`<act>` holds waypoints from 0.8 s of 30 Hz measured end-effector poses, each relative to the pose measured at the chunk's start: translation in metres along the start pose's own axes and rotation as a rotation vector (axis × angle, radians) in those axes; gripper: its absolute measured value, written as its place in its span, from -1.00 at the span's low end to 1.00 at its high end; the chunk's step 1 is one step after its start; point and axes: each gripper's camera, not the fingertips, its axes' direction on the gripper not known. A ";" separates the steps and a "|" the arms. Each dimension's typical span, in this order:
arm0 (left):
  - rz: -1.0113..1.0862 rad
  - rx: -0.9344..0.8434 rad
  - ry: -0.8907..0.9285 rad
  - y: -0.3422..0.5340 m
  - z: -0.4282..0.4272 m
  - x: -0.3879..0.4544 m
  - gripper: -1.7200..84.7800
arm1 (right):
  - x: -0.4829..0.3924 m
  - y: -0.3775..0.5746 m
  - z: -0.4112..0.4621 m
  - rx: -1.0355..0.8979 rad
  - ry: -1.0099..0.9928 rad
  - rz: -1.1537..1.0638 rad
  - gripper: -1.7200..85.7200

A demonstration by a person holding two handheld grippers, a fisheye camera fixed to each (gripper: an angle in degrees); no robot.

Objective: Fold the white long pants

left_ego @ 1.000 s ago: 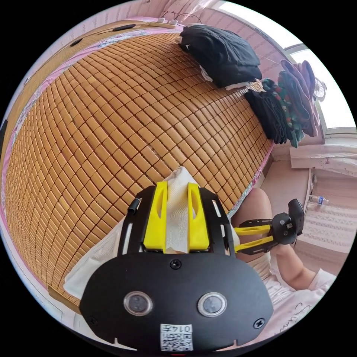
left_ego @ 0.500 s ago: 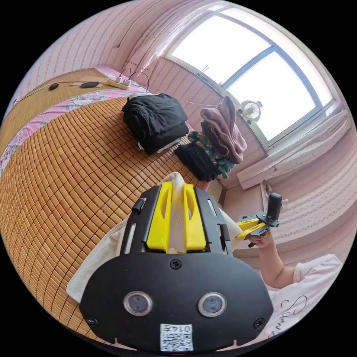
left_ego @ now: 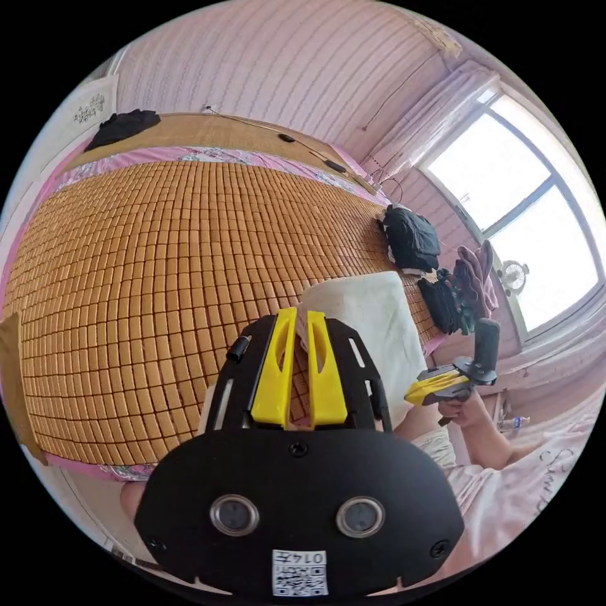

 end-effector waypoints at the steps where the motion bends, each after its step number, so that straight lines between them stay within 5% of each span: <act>1: 0.002 -0.002 0.003 0.006 -0.002 0.001 -0.95 | -0.005 0.000 -0.002 -0.007 0.064 -0.001 -0.96; 6: 0.090 -0.059 0.177 0.045 0.018 0.042 -0.98 | -0.019 -0.006 0.025 -0.193 0.299 -0.007 -0.97; 10: 0.102 -0.196 0.018 0.069 0.069 0.045 -0.98 | -0.008 -0.011 0.058 -0.233 0.316 0.027 -0.97; 17: -0.016 -0.097 0.121 0.072 0.015 0.013 -0.86 | -0.024 -0.021 -0.039 -0.009 0.324 0.066 -0.93; 20: -0.034 -0.069 0.166 0.071 -0.002 -0.001 -0.70 | 0.003 -0.013 -0.095 0.199 0.390 0.193 -0.72; 24: -0.059 -0.158 0.204 0.065 0.018 -0.027 -0.57 | 0.072 -0.004 -0.104 0.215 0.239 0.413 -0.51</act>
